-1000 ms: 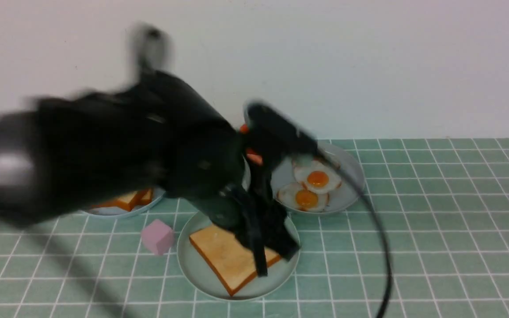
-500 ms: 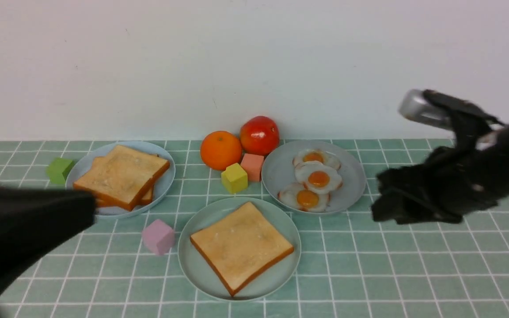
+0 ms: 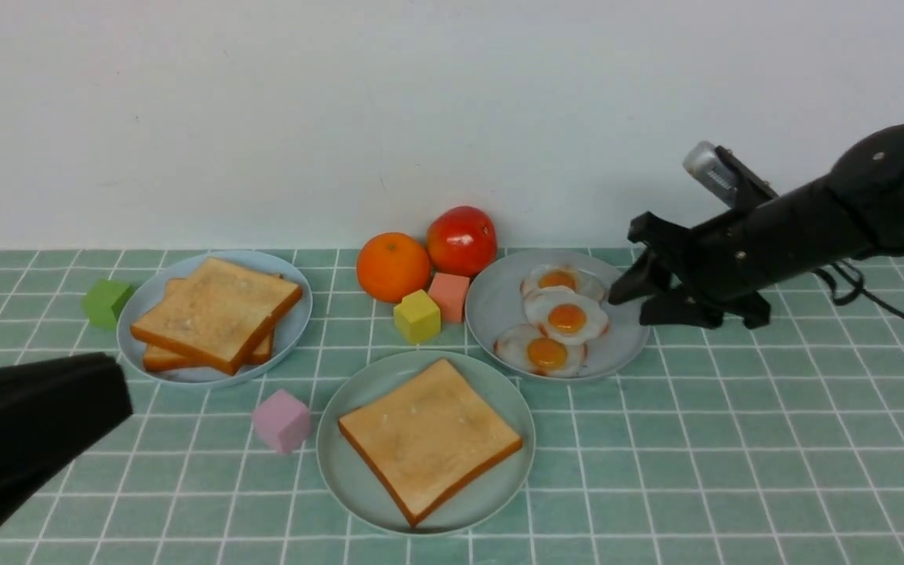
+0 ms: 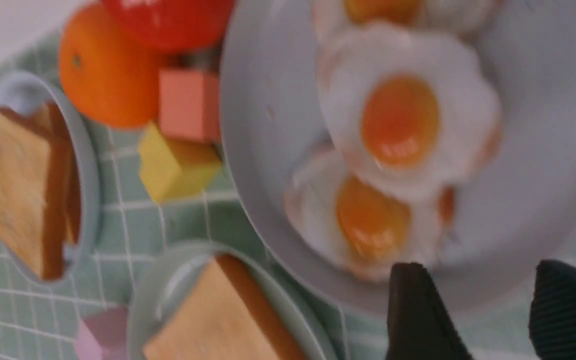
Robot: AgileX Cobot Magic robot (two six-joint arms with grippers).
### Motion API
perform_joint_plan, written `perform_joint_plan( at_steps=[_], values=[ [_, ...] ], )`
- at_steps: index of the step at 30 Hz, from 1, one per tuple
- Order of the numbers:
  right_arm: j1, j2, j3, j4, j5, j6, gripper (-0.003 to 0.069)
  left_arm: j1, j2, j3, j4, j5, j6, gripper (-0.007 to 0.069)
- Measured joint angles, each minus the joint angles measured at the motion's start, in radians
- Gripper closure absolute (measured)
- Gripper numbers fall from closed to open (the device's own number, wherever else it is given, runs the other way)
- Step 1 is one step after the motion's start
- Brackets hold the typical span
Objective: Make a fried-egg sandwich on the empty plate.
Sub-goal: Use the right arm to grab a fried egg
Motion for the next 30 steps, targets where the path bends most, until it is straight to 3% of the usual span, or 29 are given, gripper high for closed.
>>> perform_joint_plan(
  at_steps=[12, 30],
  values=[
    [0.000, 0.182, -0.129, 0.030, 0.027, -0.027, 0.0301, 0.000, 0.065, 0.002, 0.000, -0.154, -0.001, 0.0638],
    [-0.001, 0.242, -0.162, 0.123, 0.000, -0.042, 0.0301, 0.000, 0.077, 0.002, -0.030, -0.139, -0.003, 0.0638]
  ],
)
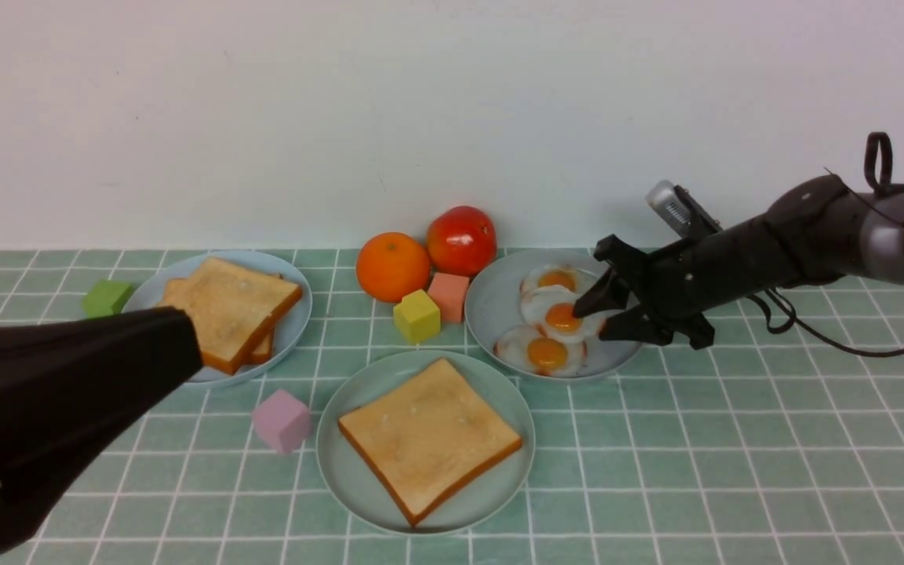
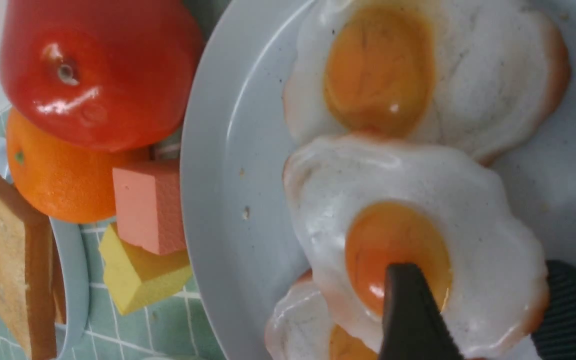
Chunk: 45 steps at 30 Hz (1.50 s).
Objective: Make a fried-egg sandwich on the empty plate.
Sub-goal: Use the right arm to grab a fried egg, then use the right arm to place the fried egg on the slice of bread in the middle
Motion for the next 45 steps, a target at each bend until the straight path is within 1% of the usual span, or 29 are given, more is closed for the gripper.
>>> perform_joint_plan(
  at_steps=[5, 7, 8, 10, 11, 19, 21, 22, 25, 29, 30, 32, 33, 34, 36, 37, 41, 45],
  values=[
    [0.000, 0.000, 0.000, 0.000, -0.004, -0.009, 0.0330, 0.000, 0.000, 0.000, -0.010, 0.004, 0.000, 0.0637],
    [0.000, 0.003, 0.000, 0.000, -0.008, -0.010, 0.0392, 0.000, 0.000, 0.000, -0.020, 0.007, 0.000, 0.0637],
    [0.000, 0.005, 0.000, 0.000, -0.011, -0.010, 0.0438, 0.000, 0.000, 0.000, -0.022, 0.010, 0.000, 0.0637],
    [-0.001, 0.008, 0.000, 0.002, -0.015, -0.012, 0.0504, 0.000, 0.000, 0.000, -0.025, 0.015, 0.000, 0.0637],
    [-0.001, 0.008, 0.000, 0.008, -0.017, -0.014, 0.0522, 0.000, 0.000, 0.000, -0.028, 0.021, 0.000, 0.0637],
    [-0.001, -0.013, -0.003, 0.016, -0.001, -0.062, 0.0539, 0.000, 0.000, 0.000, -0.036, 0.094, 0.000, 0.0636],
    [-0.001, -0.058, -0.003, 0.011, 0.014, -0.090, 0.0584, 0.000, 0.000, 0.000, -0.036, 0.135, 0.000, 0.0634],
    [-0.001, -0.068, -0.003, 0.010, 0.017, -0.093, 0.0589, 0.000, 0.000, 0.000, -0.036, 0.137, 0.000, 0.0634],
    [-0.001, -0.171, -0.003, -0.015, 0.041, -0.106, 0.0589, 0.000, 0.000, 0.000, -0.029, 0.176, 0.000, 0.0630],
    [0.007, -0.299, 0.005, -0.046, 0.141, -0.119, 0.0589, 0.000, 0.000, 0.000, 0.012, 0.222, 0.000, 0.0630],
    [0.009, -0.304, 0.005, -0.046, 0.141, -0.119, 0.0589, 0.000, 0.000, 0.000, 0.017, 0.224, 0.000, 0.0630],
    [0.044, -0.365, 0.044, -0.074, 0.216, -0.122, 0.0589, 0.000, 0.000, 0.000, 0.035, 0.261, 0.000, 0.0628],
    [0.053, -0.372, 0.052, -0.076, 0.226, -0.122, 0.0589, 0.000, 0.000, 0.000, 0.037, 0.263, 0.000, 0.0628],
    [0.092, -0.392, 0.085, -0.083, 0.252, -0.123, 0.0589, 0.000, 0.000, 0.000, 0.039, 0.276, 0.000, 0.0627],
    [0.133, -0.397, 0.130, -0.085, 0.277, -0.123, 0.0589, 0.000, 0.000, 0.000, 0.042, 0.281, 0.000, 0.0627],
    [0.175, -0.394, 0.158, -0.086, 0.286, -0.124, 0.0589, 0.000, 0.000, 0.000, 0.042, 0.288, 0.000, 0.0627],
    [0.255, -0.347, 0.199, -0.073, 0.280, -0.124, 0.0589, 0.000, 0.000, 0.000, 0.042, 0.294, 0.000, 0.0624],
    [0.277, -0.282, 0.202, 0.004, 0.219, -0.135, 0.0589, 0.000, 0.000, 0.000, 0.034, 0.296, 0.000, 0.0624]
  ],
)
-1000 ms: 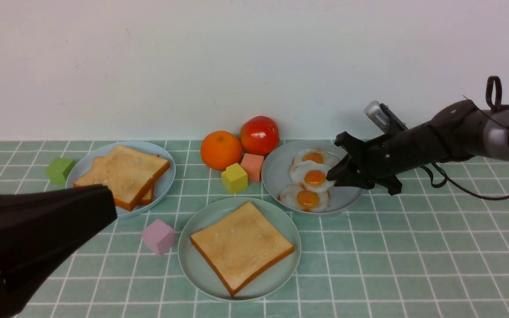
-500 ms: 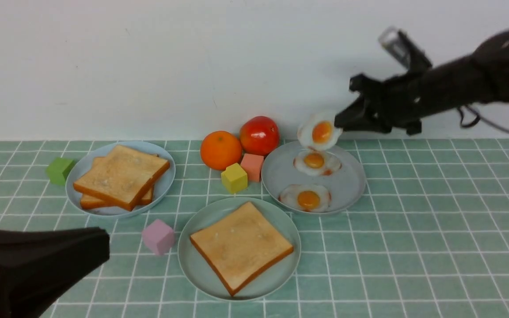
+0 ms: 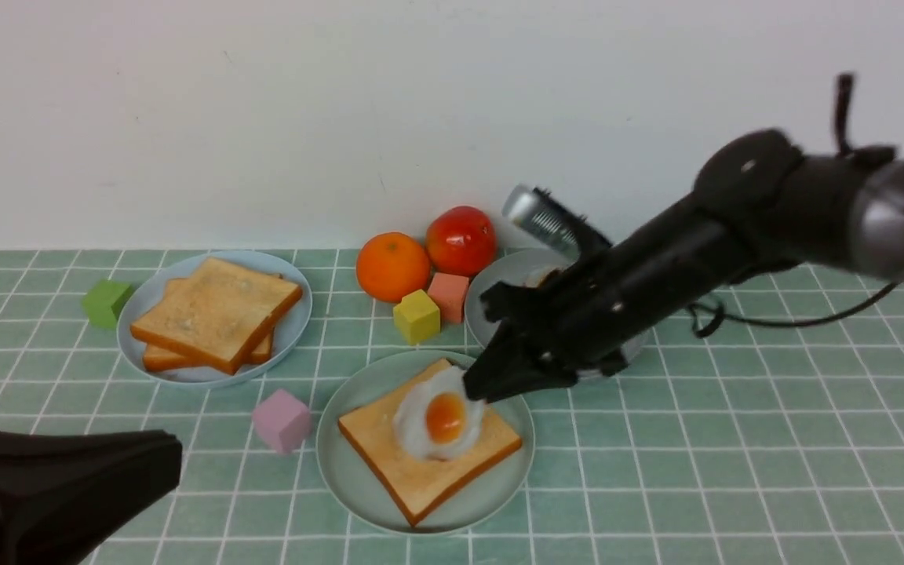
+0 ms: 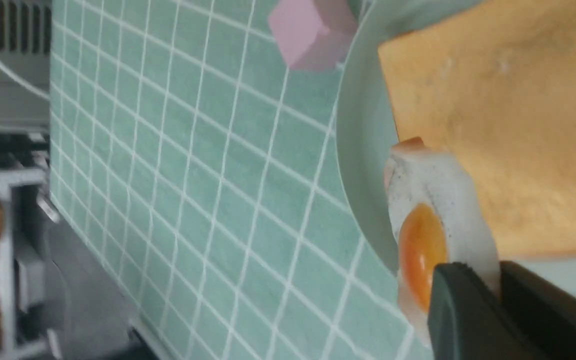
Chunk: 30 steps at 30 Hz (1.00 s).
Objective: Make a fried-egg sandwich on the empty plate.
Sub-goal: Use the right arm to place the fried egg on the slice of bread in the middle, then use the left arm to grab a slice of bread
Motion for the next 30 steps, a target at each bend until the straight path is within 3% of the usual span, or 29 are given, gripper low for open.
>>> perform_joint_plan(
  at_steps=[6, 14, 18, 19, 20, 22, 24, 30],
  values=[
    [0.001, 0.086, 0.000, 0.135, -0.038, -0.052, 0.0589, 0.000, 0.000, 0.000, -0.010, 0.014, 0.000, 0.0620],
    [0.001, 0.108, 0.000, 0.124, -0.098, -0.025, 0.0575, 0.000, 0.000, 0.000, -0.011, 0.015, 0.000, 0.0620],
    [0.001, 0.108, 0.000, 0.085, -0.097, 0.009, 0.0475, 0.000, 0.000, 0.000, -0.012, 0.016, 0.000, 0.0617],
    [0.001, 0.108, 0.000, 0.070, -0.086, 0.015, 0.0411, 0.000, 0.000, 0.000, -0.012, 0.018, 0.000, 0.0614],
    [0.001, 0.108, 0.000, 0.068, -0.084, 0.014, 0.0401, 0.000, 0.000, 0.000, -0.012, 0.019, 0.000, 0.0614],
    [0.001, 0.108, 0.000, 0.048, -0.047, 0.016, 0.0279, 0.000, 0.000, 0.000, -0.012, 0.025, 0.000, 0.0609],
    [0.000, 0.103, 0.000, 0.015, -0.029, 0.028, 0.0216, 0.000, 0.000, 0.000, -0.012, 0.031, 0.000, 0.0606],
    [-0.029, 0.026, -0.022, -0.166, -0.004, 0.116, 0.0210, 0.000, 0.019, 0.000, -0.012, 0.076, -0.016, 0.0605]
  ],
)
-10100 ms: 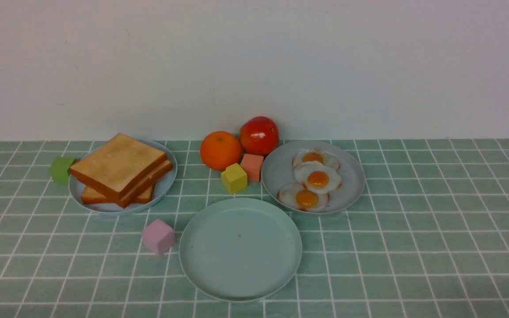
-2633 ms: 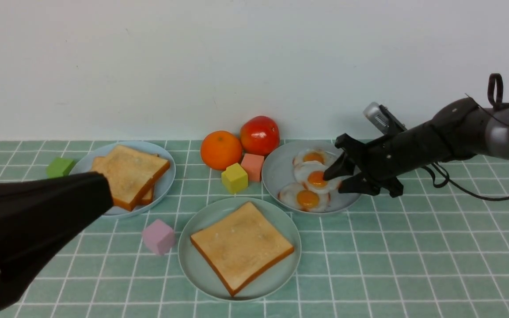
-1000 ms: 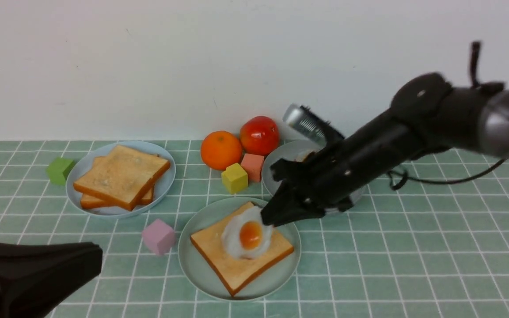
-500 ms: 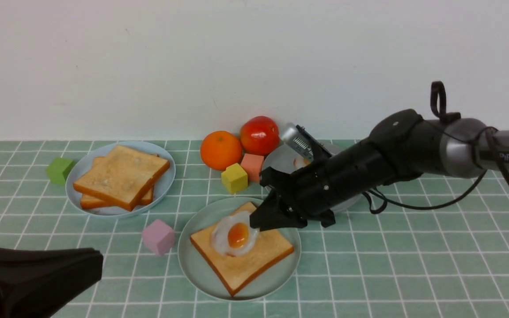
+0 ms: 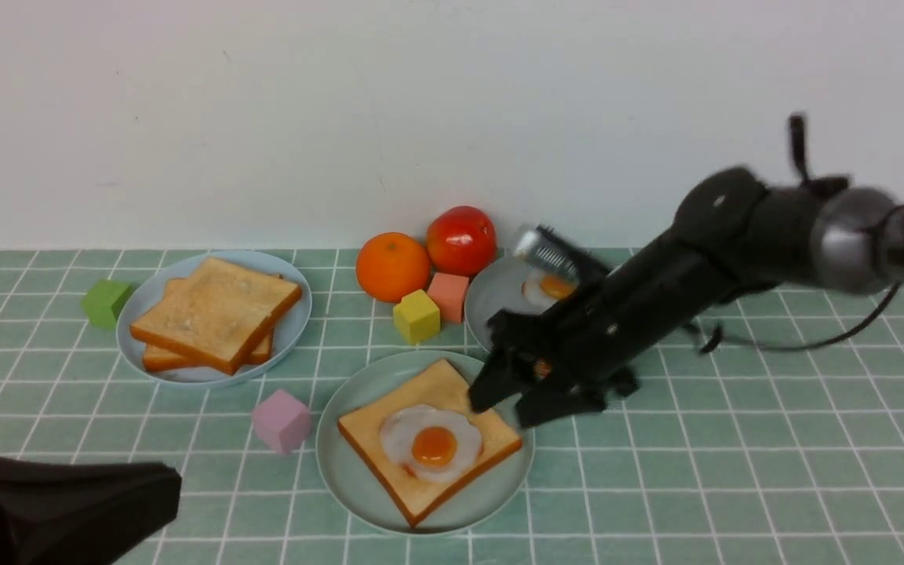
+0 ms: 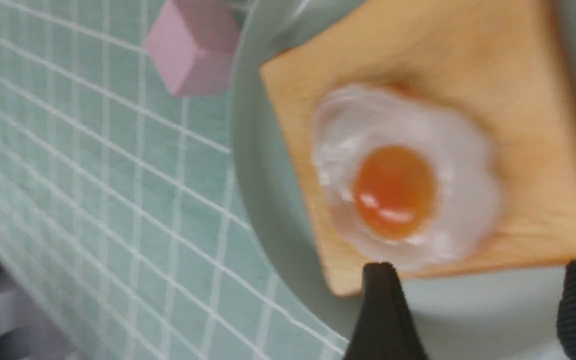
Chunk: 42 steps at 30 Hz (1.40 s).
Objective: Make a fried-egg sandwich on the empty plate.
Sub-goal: Use the left arm to grab a slice of bread
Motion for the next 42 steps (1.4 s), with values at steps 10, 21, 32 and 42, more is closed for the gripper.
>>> perform_joint_plan(
  at_steps=[10, 21, 32, 42],
  values=[
    [-0.002, -0.446, -0.025, -0.488, 0.215, 0.131, 0.0581, 0.013, 0.345, -0.057, 0.048, 0.032, -0.178, 0.0638],
    [0.143, -0.850, -0.026, -0.559, 0.308, 0.159, 0.0658, 0.499, 0.851, -0.399, -0.114, 0.028, 0.134, 0.0638],
    [0.150, -0.961, 0.079, -0.564, 0.314, 0.178, 0.0653, 0.643, 1.243, -0.669, -0.105, 0.000, 0.347, 0.0478],
    [0.150, -0.964, 0.257, -0.505, 0.304, 0.180, 0.0648, 0.643, 1.446, -0.717, -0.003, -0.159, 0.349, 0.0191]
  ],
)
